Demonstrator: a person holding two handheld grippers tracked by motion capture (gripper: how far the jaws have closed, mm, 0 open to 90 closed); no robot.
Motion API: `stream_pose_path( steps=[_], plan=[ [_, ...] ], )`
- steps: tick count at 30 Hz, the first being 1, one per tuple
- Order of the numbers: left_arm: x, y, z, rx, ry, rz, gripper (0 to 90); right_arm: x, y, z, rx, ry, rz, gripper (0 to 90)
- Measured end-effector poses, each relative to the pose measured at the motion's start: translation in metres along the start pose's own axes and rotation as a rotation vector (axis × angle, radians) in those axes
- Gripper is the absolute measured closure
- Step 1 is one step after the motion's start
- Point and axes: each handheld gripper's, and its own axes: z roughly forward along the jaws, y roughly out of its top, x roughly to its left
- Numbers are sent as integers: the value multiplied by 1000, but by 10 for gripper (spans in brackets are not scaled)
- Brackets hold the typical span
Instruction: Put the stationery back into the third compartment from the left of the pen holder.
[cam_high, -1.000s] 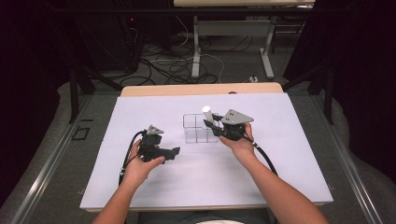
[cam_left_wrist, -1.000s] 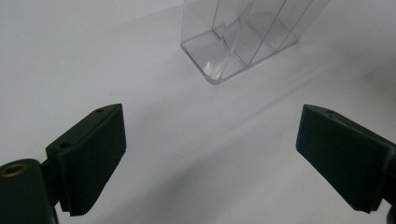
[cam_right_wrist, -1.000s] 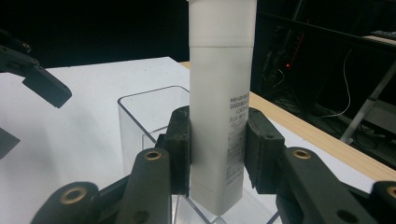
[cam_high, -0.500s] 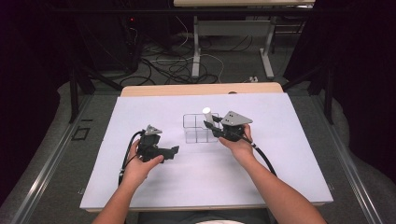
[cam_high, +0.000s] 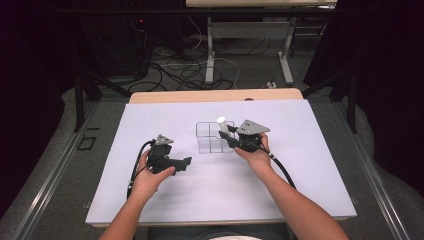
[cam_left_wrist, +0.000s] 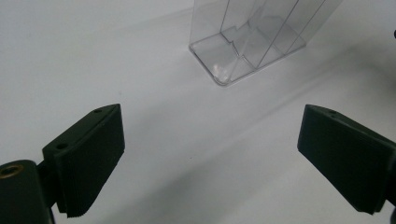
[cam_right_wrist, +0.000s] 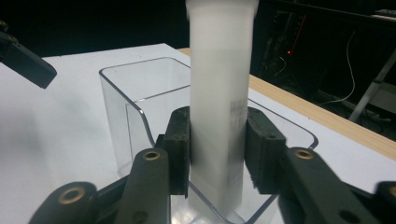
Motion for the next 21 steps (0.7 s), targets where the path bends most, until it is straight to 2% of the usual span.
stream_pose_path(
  steps=[2,6,9,12,15,21],
  plan=[
    [0,0,0,-6,-6,-10,74,0,3,-2,-19,-13,22,528],
    [1,0,-2,-5,-1,-14,74,-1,11,-10,-54,-26,9,441],
    [2,0,-3,-7,3,-11,74,0,17,-19,-63,-47,13,413],
    [3,0,-3,-18,7,-10,74,1,23,-29,-37,-49,39,340],
    [4,0,-4,-20,11,-10,72,3,28,-38,-3,-53,45,282],
    [6,0,-7,-24,20,20,47,4,32,-57,73,-68,95,149]
  ],
)
